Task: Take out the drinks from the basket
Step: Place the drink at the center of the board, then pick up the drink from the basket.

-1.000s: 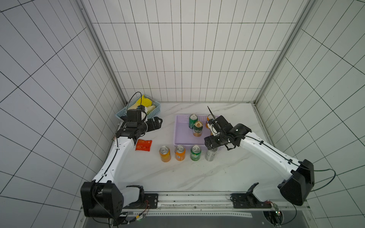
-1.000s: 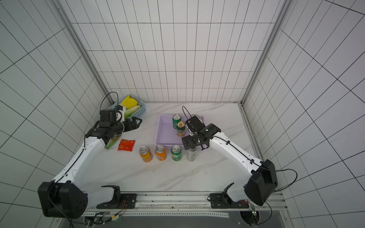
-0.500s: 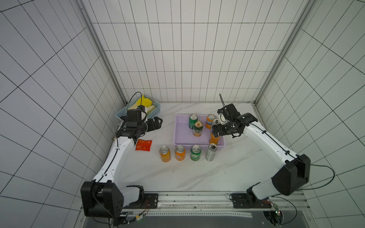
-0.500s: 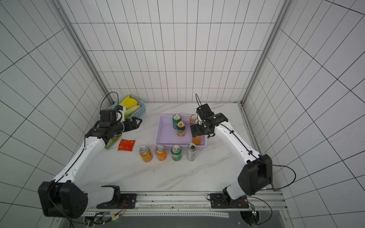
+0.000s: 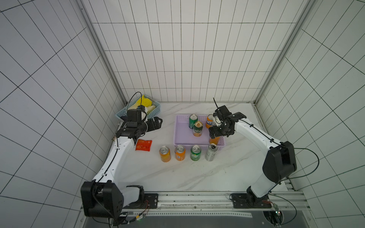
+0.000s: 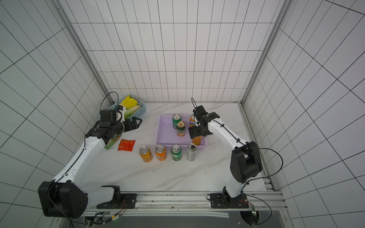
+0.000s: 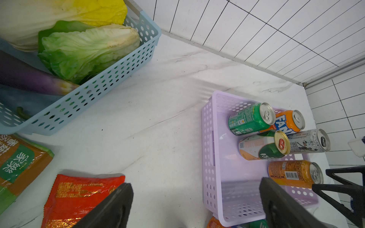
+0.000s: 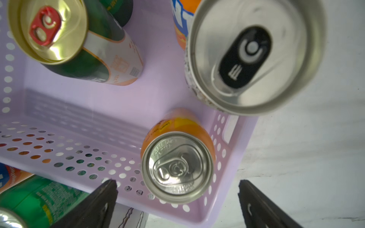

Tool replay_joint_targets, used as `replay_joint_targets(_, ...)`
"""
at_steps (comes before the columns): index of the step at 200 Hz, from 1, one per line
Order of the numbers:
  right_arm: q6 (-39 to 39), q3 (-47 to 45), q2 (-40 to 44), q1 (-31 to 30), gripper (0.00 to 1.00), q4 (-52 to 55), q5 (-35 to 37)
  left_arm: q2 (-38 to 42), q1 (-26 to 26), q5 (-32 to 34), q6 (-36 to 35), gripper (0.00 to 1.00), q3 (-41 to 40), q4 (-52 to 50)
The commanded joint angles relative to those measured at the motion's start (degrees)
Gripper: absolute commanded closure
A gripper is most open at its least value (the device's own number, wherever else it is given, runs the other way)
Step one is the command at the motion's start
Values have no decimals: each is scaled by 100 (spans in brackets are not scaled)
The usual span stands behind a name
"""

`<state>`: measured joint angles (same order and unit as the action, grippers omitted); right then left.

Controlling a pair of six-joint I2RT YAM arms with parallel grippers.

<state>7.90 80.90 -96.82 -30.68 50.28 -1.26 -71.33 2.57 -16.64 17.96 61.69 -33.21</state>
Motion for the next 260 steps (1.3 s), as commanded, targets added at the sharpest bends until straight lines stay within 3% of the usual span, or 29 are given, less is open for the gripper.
replay_joint_targets(1,-21,180,-190,67,2,-134,-2,-37,-2,-32,-90,2,-17,113)
replay_joint_targets(150,82,57,-773,45,19,-361,-41,-32,-9,-46,-90,2,-17,113)
replay_joint_targets(260,62,311,-402,-40,37,-39,80,-34,-4,-49,-90,2,-18,109)
